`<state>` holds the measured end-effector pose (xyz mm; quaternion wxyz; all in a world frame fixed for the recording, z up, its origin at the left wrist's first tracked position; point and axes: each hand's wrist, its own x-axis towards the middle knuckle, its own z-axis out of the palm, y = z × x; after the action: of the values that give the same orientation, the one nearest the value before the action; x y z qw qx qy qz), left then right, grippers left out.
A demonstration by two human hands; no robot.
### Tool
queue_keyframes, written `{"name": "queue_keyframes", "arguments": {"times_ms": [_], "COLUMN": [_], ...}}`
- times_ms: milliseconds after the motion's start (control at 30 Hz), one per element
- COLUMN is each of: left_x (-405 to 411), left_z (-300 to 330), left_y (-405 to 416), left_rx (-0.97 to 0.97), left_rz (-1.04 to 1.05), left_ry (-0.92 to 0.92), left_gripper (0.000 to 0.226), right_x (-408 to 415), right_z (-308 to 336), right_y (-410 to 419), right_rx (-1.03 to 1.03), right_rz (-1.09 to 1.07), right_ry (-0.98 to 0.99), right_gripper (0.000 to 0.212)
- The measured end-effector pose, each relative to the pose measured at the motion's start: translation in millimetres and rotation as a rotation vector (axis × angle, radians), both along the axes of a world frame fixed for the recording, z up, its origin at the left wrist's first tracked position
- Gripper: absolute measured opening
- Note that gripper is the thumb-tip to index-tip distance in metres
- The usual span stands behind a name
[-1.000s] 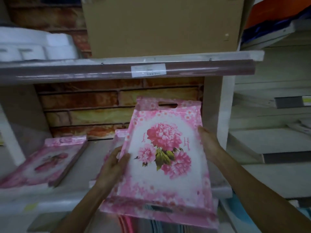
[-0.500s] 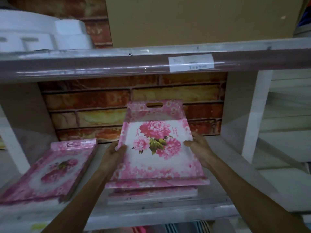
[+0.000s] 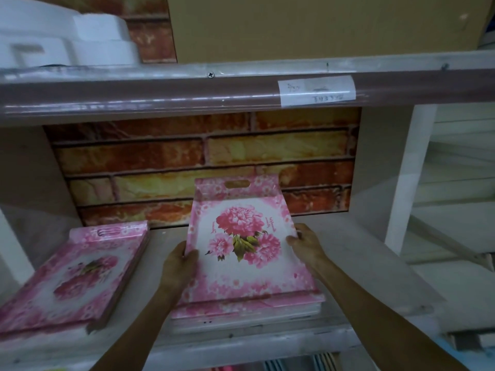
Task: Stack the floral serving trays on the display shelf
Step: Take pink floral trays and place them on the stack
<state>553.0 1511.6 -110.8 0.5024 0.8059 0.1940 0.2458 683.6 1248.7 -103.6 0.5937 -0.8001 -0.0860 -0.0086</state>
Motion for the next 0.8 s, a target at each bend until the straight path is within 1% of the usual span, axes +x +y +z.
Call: {"name": "queue_keyframes", "arguments": {"times_ms": [100, 300, 400, 567, 700, 800], "left_x": [-2, -1, 1, 1, 3, 5], "left_z": [-5, -17, -19, -28, -32, -32], "left_y": [3, 7, 8, 9, 12, 12], "left_rx": [0.018, 0.048, 0.102, 0.221, 0.267, 0.278], "left_rz": [-0.001, -0.003, -0.001, -0.015, -0.014, -0.011], "left_ry": [0.005, 0.029, 0.049, 0.131, 0.151, 0.163], "left_gripper": [0.017, 0.024, 0.027, 0.029, 0.032, 0.033], "right_x": [2, 2, 0, 1, 4, 5], "right_z": [-10, -15, -17, -27, -35, -35], "right_y": [3, 5, 4, 3, 4, 5], "right_rx": [-0.029, -0.092, -0.111, -0.170, -0.242, -0.249], "right_rz": [-0.005, 0.017, 0.018, -0.007, -0.014, -0.019], "right_ry": [-0.007, -0.019, -0.024, -0.019, -0.030, -0.036], "right_gripper": [0.033, 0.034, 0.035, 0.030, 0.028, 0.028]}}
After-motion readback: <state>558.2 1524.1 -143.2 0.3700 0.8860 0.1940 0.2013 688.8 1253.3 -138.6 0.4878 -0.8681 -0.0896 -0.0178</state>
